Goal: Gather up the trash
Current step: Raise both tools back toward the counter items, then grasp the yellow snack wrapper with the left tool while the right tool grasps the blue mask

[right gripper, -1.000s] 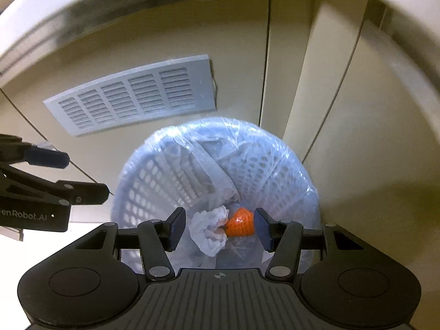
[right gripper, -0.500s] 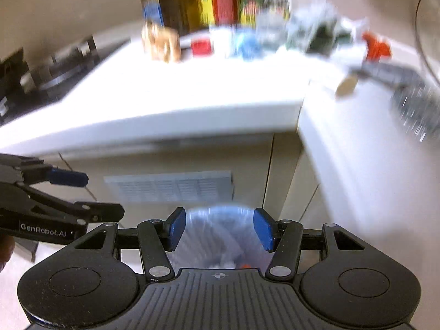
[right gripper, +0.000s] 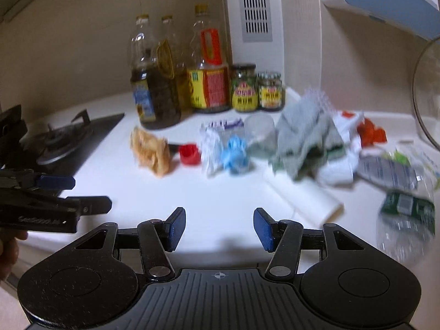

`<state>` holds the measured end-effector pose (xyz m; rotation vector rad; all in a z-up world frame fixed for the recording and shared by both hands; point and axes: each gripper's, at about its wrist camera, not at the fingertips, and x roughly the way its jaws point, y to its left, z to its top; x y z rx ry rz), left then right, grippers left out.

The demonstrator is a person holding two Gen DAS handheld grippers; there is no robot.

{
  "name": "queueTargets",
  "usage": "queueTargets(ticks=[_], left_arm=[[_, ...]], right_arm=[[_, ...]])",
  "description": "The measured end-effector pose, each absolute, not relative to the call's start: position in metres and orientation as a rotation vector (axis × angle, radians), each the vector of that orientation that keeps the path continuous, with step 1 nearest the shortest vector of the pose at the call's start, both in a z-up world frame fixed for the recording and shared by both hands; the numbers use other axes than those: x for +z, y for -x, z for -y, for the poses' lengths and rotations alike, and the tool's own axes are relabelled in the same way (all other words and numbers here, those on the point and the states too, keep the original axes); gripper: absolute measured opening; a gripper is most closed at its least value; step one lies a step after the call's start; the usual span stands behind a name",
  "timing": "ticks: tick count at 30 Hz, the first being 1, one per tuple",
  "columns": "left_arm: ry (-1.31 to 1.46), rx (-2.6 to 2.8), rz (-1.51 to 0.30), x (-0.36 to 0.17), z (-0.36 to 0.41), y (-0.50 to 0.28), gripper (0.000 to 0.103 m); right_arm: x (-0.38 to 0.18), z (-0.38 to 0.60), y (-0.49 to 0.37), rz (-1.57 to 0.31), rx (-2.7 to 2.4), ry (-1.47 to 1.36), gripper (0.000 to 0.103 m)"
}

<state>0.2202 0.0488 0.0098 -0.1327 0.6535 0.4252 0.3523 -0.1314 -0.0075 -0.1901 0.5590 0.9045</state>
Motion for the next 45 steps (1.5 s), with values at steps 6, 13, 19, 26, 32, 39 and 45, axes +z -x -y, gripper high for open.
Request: queueTargets(ticks=[6,13,19,26,32,39,45], left_arm=[[0.138,0.462,-0.637,0.007,-0.085,-0.262,0.085],[0.116,0.437,-0.660,-0.009,-0.104,-0.302,0.082],[0.109,0.430,-0.688,-0.017,-0.116,-0.315,0.073],[0.068,0.406,-0.696,-0.016,-0.116,-0.322,0.048],[0.056,0.405,-0.694,-0.012,-0.112,-0.320,0.028],[0.088,0.410,-0.661,0.000,-0.107,-0.298,0.023],[0.138,0.408,-0.642,0.011,-0.100,-0.276,0.023]], right_arm=[[-0.002,0.105,-0.385,-0.544,0.891,0.187,0.055],[-0.011,0.086,-0.411,-0.559,0.881,0.190,0.055],[-0.017,0.082,-0.418,-0.572,0.878,0.198,0.055],[-0.019,0.076,-0.421,-0.583,0.881,0.203,0.055],[-0.018,0.071,-0.420,-0.577,0.885,0.201,0.055],[-0.017,0.062,-0.422,-0.563,0.888,0.205,0.055],[-0.019,0.047,-0.431,-0.546,0.866,0.227,0.055]])
